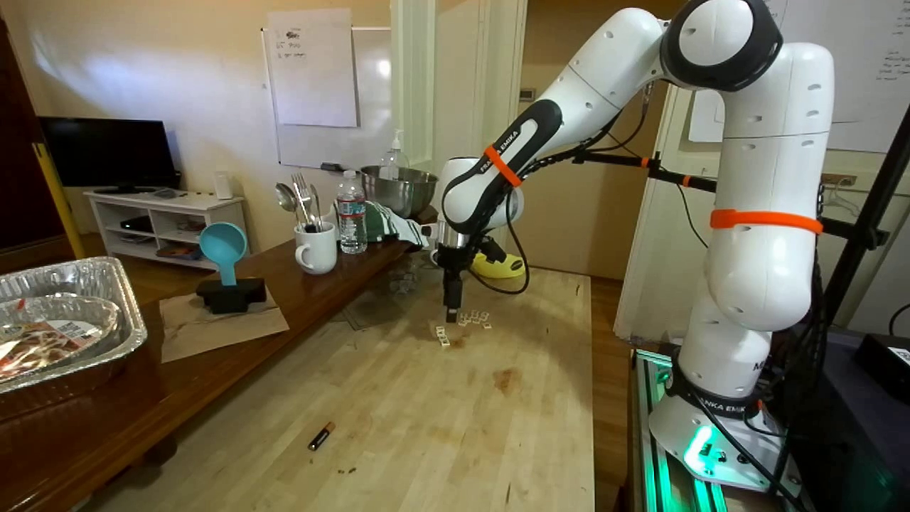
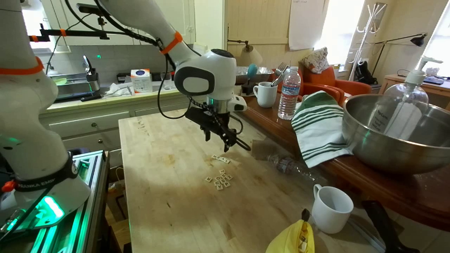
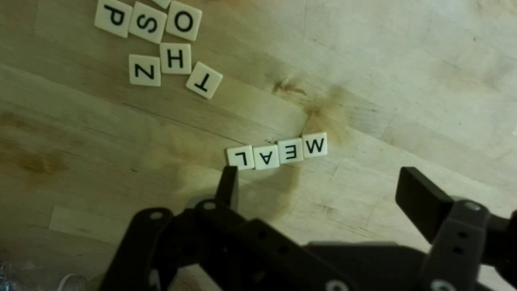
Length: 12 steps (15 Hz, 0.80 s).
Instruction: Move the letter tiles to the left
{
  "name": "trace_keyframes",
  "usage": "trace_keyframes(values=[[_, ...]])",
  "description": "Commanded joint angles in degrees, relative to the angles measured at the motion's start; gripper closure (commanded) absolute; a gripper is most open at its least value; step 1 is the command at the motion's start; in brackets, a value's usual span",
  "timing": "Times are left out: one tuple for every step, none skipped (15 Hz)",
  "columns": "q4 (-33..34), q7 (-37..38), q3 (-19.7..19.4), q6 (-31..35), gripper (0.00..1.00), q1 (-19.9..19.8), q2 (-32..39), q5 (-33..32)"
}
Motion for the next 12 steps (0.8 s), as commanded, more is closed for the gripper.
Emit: trace_keyframes(values=[[-2.5,-3.0,-0.2,0.2,0.00,0.6,-2.7,1.1],[-2.7,-3.3,-0.3,0.2,0.00,0.8,-3.0,1.0],[-2.9,-3.4,-0.4,0.4,0.00,0.9,-3.2,1.0],[-3.1,-3.5,-0.4,0.7,0.00,1.1,-3.4,1.0],[-3.3,-3.5,-0.4,1.1,0.00,1.2,-3.7,1.3],[-3.5,-3.3,-0.4,1.4,0.00,1.4,-3.8,1.3],[-3.5,-3.2,-0.5,1.5,0.00,1.5,-4.0,1.4],[-3.6,-2.9,-0.5,1.9,0.00,1.7,-4.1,1.4],[-3.6,-2.8,-0.6,2.2,0.00,1.8,-4.2,1.5],[-3.6,-2.6,-0.6,2.6,0.00,1.8,-4.2,1.6],[-1.6,-1.9,-0.9,0.7,0.00,1.9,-2.7,0.1],[-1.5,-1.9,-0.9,0.7,0.00,1.9,-2.7,0.1]])
